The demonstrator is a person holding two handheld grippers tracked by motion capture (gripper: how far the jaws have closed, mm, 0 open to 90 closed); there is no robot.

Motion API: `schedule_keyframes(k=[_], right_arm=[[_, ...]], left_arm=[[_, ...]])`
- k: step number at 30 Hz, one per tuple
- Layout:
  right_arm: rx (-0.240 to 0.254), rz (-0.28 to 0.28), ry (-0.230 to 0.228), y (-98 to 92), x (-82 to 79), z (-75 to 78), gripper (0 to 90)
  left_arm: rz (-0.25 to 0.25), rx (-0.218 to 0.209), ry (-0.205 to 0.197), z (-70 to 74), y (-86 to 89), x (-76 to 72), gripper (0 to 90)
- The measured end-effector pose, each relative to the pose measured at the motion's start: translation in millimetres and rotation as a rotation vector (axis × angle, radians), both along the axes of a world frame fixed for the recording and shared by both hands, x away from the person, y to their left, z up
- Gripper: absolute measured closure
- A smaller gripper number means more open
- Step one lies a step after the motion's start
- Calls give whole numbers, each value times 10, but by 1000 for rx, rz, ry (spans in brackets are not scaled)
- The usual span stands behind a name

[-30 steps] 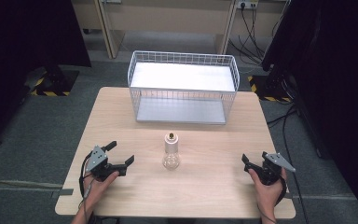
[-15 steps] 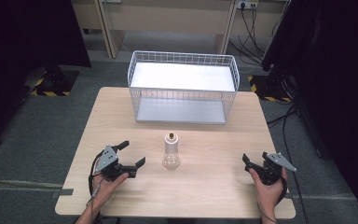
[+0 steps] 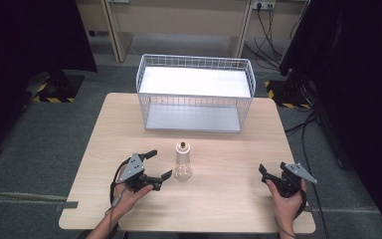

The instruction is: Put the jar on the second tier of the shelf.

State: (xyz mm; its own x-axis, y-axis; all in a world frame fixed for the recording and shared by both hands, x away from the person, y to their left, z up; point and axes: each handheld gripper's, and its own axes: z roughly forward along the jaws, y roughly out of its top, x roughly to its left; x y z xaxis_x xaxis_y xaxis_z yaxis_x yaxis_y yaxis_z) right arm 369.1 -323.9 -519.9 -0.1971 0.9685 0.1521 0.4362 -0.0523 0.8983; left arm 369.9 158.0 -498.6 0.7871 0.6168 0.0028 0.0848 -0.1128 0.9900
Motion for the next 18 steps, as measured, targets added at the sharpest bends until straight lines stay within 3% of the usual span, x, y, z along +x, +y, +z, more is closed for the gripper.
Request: schedule_keyframes(k=[12,18], right_arm=[[5,-1,11,-4,8,-1,85],[7,0,17,-5,13,0,86]], left_arm=[[-26,-27,13,47,-230,124,147],[-26,-27,19,58,-332,186,231]])
